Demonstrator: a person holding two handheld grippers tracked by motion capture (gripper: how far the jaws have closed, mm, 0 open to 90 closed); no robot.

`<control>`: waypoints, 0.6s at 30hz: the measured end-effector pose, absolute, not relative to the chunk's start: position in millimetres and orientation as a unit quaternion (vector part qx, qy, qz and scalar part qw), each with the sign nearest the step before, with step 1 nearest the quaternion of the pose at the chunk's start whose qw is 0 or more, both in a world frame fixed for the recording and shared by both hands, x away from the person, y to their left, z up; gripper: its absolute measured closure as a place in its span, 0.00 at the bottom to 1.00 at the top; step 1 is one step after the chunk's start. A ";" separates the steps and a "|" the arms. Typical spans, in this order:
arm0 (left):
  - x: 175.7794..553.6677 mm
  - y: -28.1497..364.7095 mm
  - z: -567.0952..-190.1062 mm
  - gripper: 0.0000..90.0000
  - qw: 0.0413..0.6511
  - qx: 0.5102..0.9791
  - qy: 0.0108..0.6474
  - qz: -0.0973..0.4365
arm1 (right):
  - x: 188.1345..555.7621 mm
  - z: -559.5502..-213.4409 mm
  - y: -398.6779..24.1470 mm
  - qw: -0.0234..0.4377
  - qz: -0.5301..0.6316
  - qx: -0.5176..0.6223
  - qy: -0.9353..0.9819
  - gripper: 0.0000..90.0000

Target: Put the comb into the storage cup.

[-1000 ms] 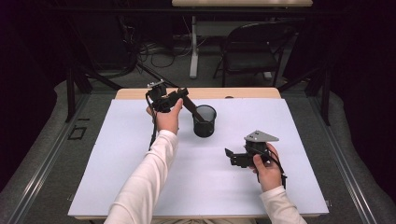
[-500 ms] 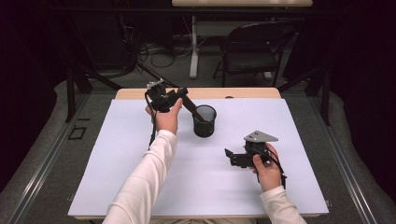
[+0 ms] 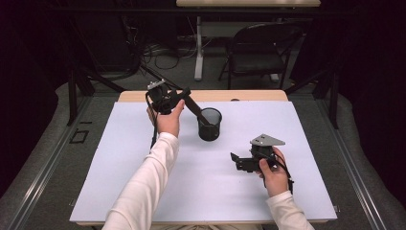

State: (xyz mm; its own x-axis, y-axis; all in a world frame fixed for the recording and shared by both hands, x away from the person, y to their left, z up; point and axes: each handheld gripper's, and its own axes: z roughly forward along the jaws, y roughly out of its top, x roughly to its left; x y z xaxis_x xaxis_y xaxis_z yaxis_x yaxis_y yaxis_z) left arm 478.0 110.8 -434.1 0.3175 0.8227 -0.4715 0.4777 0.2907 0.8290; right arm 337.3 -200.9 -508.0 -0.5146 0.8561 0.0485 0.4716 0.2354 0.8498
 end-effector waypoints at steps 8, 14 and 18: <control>478.2 114.6 -430.2 0.40 0.586 0.582 0.538 0.168 | 337.2 -508.2 -200.8 0.222 0.434 0.439 0.754 0.08; 477.2 118.8 -426.5 0.40 0.586 0.581 0.532 0.187 | 337.2 -508.4 -200.6 0.222 0.433 0.440 0.755 0.08; 477.0 122.7 -424.7 0.40 0.586 0.580 0.533 0.189 | 337.3 -508.5 -200.6 0.222 0.433 0.438 0.756 0.08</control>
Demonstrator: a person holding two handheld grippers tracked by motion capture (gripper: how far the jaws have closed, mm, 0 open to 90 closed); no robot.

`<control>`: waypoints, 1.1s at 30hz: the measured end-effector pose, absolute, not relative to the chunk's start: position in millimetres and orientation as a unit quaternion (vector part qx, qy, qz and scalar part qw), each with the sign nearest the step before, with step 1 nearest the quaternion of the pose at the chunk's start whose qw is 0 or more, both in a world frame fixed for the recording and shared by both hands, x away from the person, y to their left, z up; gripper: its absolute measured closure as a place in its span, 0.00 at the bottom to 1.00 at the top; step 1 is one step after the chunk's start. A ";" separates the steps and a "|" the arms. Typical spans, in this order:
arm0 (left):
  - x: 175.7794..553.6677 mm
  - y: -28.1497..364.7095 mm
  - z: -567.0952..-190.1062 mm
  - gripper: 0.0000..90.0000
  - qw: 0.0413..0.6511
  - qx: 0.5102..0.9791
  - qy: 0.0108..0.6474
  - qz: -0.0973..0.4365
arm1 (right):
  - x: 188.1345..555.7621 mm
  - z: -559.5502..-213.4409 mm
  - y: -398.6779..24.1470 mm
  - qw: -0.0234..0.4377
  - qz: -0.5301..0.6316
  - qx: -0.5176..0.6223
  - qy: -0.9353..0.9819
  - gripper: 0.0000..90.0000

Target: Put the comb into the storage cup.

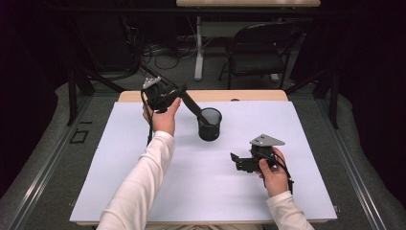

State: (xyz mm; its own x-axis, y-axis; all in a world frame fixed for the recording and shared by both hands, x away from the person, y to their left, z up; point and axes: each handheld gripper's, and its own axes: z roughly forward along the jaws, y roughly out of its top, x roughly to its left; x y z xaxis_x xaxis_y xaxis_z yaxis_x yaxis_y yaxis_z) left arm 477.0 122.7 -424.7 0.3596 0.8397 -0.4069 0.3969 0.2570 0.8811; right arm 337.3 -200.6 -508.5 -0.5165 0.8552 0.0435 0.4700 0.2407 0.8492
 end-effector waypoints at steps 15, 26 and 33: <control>473.9 130.2 -419.9 0.39 0.580 0.576 0.543 0.194 | 337.3 -508.7 -200.2 0.223 0.432 0.438 0.756 0.08; 469.9 131.3 -416.7 0.38 0.571 0.584 0.545 0.192 | 337.2 -508.7 -200.2 0.223 0.433 0.438 0.756 0.08; 466.6 135.7 -413.5 0.34 0.551 0.599 0.544 0.205 | 336.9 -508.5 -199.7 0.222 0.430 0.438 0.758 0.08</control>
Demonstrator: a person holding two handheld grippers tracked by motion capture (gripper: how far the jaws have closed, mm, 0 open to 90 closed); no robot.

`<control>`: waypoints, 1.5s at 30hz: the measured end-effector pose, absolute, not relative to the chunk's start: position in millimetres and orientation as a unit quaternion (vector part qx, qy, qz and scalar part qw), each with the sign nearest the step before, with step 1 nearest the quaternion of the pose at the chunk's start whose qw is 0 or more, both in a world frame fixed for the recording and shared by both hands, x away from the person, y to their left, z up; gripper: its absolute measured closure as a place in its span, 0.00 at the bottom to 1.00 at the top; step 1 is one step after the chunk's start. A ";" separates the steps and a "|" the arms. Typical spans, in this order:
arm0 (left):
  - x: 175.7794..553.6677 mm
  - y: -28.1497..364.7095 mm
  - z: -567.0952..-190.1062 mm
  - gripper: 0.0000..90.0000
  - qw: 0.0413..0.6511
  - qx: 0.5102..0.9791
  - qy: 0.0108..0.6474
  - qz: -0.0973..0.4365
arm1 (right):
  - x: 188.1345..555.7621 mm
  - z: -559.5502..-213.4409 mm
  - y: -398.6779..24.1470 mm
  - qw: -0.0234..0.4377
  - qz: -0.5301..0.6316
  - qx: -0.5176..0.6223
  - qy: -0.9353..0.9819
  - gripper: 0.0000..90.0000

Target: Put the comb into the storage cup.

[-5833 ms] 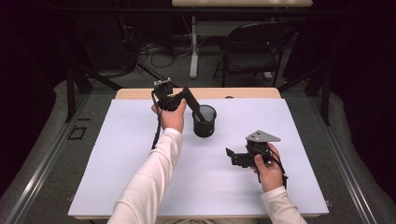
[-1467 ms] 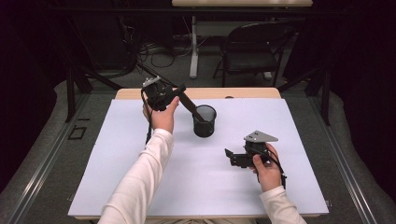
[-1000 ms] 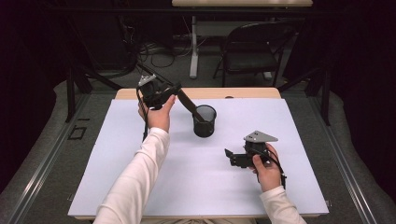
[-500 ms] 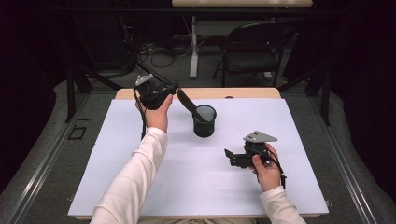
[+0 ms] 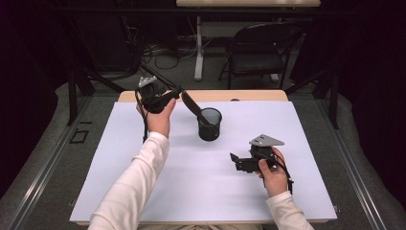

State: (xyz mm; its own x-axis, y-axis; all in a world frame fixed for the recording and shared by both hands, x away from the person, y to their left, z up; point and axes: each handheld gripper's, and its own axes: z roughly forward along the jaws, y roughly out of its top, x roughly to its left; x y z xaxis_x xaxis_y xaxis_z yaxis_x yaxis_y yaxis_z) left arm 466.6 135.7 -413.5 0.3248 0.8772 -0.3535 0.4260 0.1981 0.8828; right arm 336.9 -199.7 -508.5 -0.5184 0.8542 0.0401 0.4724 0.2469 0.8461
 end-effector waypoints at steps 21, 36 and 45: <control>462.7 151.8 -407.8 0.18 0.555 0.610 0.541 0.162 | 336.9 -509.1 -199.4 0.222 0.429 0.439 0.757 0.08; 458.2 152.0 -404.0 0.18 0.559 0.637 0.512 0.142 | 337.2 -509.7 -199.4 0.222 0.428 0.439 0.758 0.08; 455.4 151.1 -402.6 0.18 0.547 0.654 0.501 0.148 | 337.5 -510.0 -199.8 0.222 0.428 0.442 0.756 0.08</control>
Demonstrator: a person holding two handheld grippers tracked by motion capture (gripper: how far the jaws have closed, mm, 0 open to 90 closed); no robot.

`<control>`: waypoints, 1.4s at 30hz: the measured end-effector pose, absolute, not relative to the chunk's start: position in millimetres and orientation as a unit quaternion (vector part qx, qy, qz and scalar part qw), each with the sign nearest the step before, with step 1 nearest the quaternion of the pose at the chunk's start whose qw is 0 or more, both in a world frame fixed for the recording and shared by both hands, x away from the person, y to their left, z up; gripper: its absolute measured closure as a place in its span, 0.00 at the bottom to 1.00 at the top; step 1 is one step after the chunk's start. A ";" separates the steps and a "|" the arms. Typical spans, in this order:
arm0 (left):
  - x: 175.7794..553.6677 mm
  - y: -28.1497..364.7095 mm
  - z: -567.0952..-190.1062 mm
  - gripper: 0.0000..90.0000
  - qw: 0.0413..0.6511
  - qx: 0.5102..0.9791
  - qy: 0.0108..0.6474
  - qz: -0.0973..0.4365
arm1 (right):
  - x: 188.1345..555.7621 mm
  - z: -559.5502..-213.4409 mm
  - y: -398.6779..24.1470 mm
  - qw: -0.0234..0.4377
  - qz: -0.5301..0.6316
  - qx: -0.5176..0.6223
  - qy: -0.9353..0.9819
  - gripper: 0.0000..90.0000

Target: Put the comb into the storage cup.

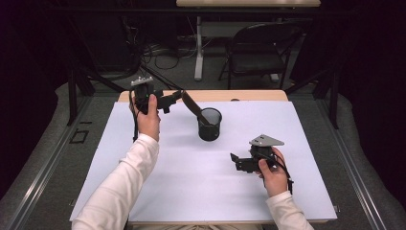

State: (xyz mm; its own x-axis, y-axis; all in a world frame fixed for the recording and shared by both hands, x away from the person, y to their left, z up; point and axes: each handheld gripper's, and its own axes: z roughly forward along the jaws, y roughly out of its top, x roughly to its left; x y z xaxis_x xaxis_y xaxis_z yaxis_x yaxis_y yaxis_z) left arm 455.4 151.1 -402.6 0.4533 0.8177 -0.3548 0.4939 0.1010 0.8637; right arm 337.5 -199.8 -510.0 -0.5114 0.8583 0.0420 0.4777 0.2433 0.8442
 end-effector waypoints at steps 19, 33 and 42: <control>444.6 157.4 -398.5 0.18 0.512 0.729 0.424 0.164 | 337.3 -510.0 -199.6 0.223 0.428 0.441 0.757 0.08; 426.3 168.5 -402.9 0.18 0.493 0.764 0.385 0.156 | 337.6 -510.3 -199.6 0.224 0.426 0.439 0.759 0.08; 407.6 174.5 -403.9 0.18 0.504 0.769 0.365 0.147 | 337.6 -510.7 -198.8 0.225 0.425 0.438 0.759 0.08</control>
